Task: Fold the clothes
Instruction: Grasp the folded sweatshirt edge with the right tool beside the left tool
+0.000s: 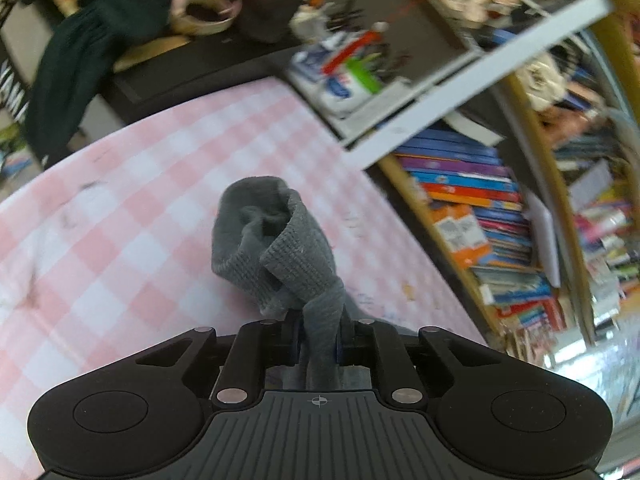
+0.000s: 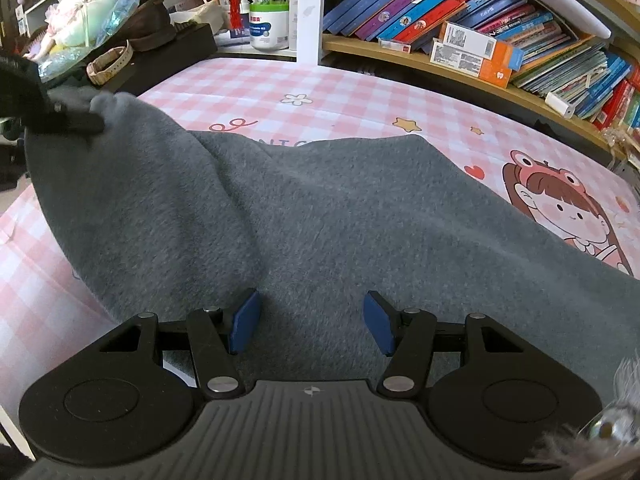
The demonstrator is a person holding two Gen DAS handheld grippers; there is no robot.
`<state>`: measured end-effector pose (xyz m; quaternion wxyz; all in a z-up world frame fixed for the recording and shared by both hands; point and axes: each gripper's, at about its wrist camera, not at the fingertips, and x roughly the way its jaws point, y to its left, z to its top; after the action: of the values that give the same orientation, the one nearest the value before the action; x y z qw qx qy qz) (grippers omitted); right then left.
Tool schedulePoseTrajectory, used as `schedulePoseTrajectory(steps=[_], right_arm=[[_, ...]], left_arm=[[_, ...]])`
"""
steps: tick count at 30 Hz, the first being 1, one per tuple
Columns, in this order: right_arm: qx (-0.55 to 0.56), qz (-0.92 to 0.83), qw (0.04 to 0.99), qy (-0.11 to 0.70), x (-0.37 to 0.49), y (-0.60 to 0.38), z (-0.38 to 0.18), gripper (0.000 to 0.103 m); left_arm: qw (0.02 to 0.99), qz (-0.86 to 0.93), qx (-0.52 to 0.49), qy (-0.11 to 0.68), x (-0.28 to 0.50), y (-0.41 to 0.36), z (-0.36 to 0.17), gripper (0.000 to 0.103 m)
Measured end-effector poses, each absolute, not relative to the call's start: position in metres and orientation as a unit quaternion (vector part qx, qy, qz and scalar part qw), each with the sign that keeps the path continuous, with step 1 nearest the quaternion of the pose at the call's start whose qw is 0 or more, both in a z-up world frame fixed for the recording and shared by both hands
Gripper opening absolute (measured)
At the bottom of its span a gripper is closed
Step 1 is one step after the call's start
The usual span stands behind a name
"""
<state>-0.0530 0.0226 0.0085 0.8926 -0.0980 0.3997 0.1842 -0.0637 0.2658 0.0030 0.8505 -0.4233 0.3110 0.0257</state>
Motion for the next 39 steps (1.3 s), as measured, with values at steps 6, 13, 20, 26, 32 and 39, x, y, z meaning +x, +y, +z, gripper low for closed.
schedulePoseTrajectory(steps=[6, 13, 20, 26, 32, 39], right_arm=[[-0.115, 0.197, 0.886, 0.403, -0.051, 0.024, 0.01, 0.056], [-0.098, 0.221, 0.885, 0.397, -0.044, 0.012, 0.018, 0.059], [-0.077, 0.244, 0.902, 0.346, -0.045, -0.032, 0.042, 0.062], [-0.032, 0.226, 0.908, 0.35, -0.029, -0.081, 0.045, 0.062], [0.04, 0.22, 0.903, 0.366, -0.018, -0.131, 0.039, 0.062], [0.224, 0.178, 0.855, 0.432, -0.002, -0.203, 0.014, 0.062]], left_arm=[[0.867, 0.006, -0.404, 0.292, -0.064, 0.257, 0.013, 0.013], [0.904, -0.005, -0.329, 0.274, -0.071, 0.235, 0.034, 0.012], [0.952, -0.026, -0.172, 0.253, -0.076, 0.178, 0.066, 0.012], [0.966, -0.057, -0.053, 0.245, -0.073, 0.112, 0.087, 0.011], [0.955, -0.094, 0.011, 0.281, -0.065, 0.048, 0.081, 0.012], [0.891, -0.178, 0.008, 0.418, -0.046, -0.007, 0.03, 0.023]])
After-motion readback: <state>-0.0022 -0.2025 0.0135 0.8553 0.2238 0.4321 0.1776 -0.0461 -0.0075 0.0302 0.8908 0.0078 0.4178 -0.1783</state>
